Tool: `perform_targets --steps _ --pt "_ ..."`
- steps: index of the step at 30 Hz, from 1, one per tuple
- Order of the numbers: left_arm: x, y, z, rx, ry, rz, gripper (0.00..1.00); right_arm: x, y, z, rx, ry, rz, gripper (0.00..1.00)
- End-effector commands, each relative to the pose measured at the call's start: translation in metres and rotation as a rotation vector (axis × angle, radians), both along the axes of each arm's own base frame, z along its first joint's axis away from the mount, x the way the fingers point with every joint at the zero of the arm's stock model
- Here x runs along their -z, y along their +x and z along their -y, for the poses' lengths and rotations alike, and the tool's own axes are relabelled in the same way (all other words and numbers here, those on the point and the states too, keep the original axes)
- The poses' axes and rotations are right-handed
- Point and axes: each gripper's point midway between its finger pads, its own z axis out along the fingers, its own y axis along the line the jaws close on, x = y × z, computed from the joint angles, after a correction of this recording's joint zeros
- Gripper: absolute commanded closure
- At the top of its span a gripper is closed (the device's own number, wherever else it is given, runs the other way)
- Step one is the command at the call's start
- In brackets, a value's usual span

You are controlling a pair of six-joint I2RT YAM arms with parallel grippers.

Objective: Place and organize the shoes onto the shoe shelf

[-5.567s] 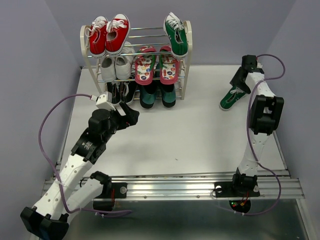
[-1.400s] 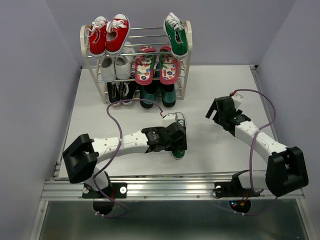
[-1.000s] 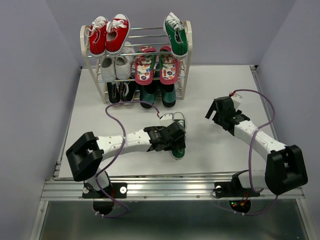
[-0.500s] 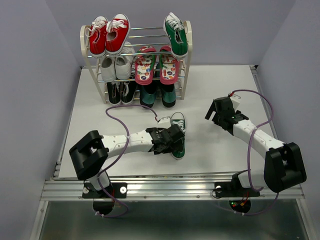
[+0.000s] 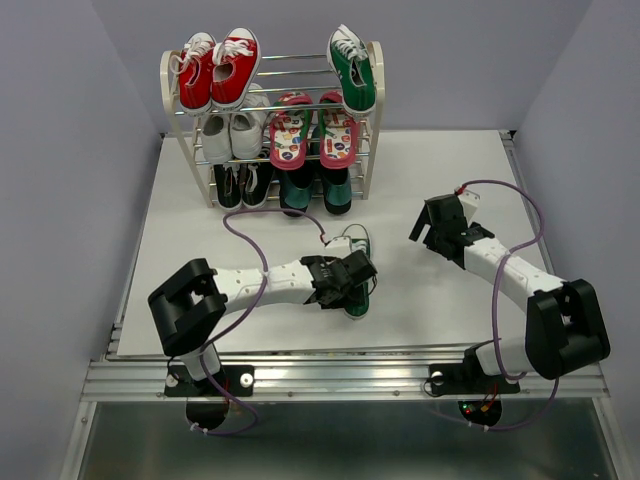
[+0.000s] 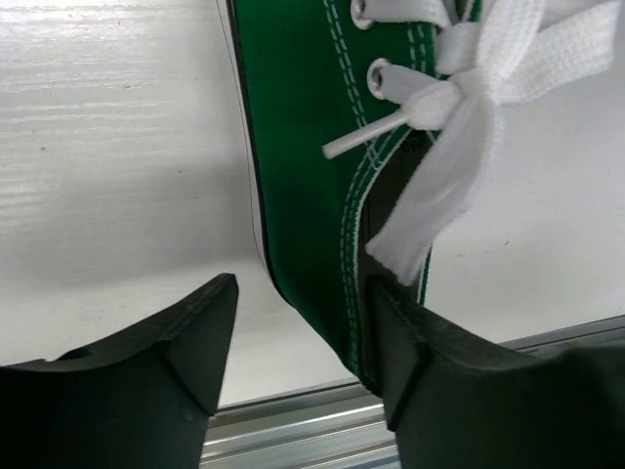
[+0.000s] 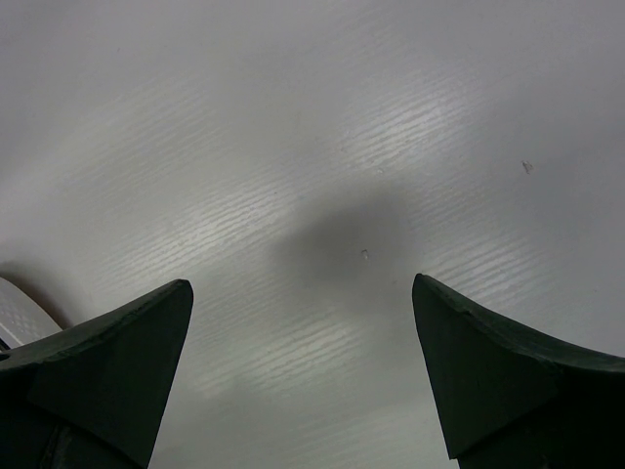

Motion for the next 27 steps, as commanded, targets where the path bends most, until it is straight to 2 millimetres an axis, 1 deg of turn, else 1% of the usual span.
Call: perform_targets --steps 1,2,6,9,11,13,14,16,17,18,19,20,21,22,23,24,25,26,27 --pt "-0.004 -0.014 -0.003 0.051 0.039 -0.031 0.41 -0.007 0.005 0.008 0.026 -0.027 0.026 0.00" --pt "-0.003 -0.016 -0.002 0.056 0.040 -0.033 0.41 -0.006 0.005 0.008 0.025 -0.029 0.024 0.00" --pt "-0.003 -0.017 -0.001 0.064 0.036 -0.034 0.50 -0.006 0.005 0.008 0.028 -0.031 0.022 0.00" --pt "-0.005 -0.016 0.006 0.086 0.017 -0.026 0.64 -0.007 0.006 0.008 0.026 -0.032 0.024 0.00" --pt "-0.005 -0.015 0.007 0.091 0.023 -0.026 0.86 -0.007 0.005 0.008 0.024 -0.034 0.025 0.00" --pt "-0.007 -0.012 0.004 0.084 0.036 -0.011 1.00 -0.009 0.005 0.009 0.025 -0.036 0.029 0.00" --pt "-0.010 -0.012 0.005 0.086 0.036 -0.002 1.00 -0.010 0.006 0.009 0.025 -0.034 0.034 0.00" --pt "-0.019 -0.006 0.000 0.082 0.051 0.034 1.00 -0.010 0.005 0.009 0.025 -0.037 0.032 0.00" --pt "-0.028 -0.003 0.000 0.082 0.051 0.056 1.00 -0.010 0.005 0.009 0.024 -0.038 0.032 0.00" --pt "-0.038 0.005 -0.004 0.068 0.064 0.103 1.00 -0.010 0.005 0.010 0.025 -0.041 0.032 0.00" --pt "-0.043 0.007 -0.013 0.060 0.098 0.119 1.00 -0.010 0.005 0.010 0.025 -0.041 0.032 0.00" --pt "-0.056 0.013 -0.013 0.047 0.099 0.150 1.00 -0.009 0.005 0.010 0.026 -0.043 0.031 0.00" --pt "-0.064 0.017 -0.017 0.033 0.109 0.176 1.00 -0.008 0.005 0.010 0.026 -0.044 0.028 0.00" --pt "-0.078 0.023 -0.027 0.020 0.134 0.221 1.00 -0.008 0.005 0.011 0.029 -0.048 0.028 0.00" --pt "-0.093 0.027 -0.024 0.015 0.116 0.252 1.00 -0.008 0.005 0.011 0.029 -0.048 0.028 0.00" --pt "-0.104 0.030 -0.025 0.014 0.109 0.279 1.00 -0.008 0.005 0.011 0.030 -0.049 0.027 0.00" --pt "-0.121 0.034 -0.030 0.026 0.104 0.325 1.00 -0.007 0.005 0.012 0.031 -0.053 0.024 0.00" --pt "-0.138 0.038 -0.030 0.022 0.083 0.360 1.00 -0.006 0.005 0.012 0.031 -0.054 0.021 0.00" --pt "-0.159 0.043 -0.038 0.001 0.074 0.421 1.00 -0.005 0.005 0.012 0.030 -0.057 0.020 0.00"
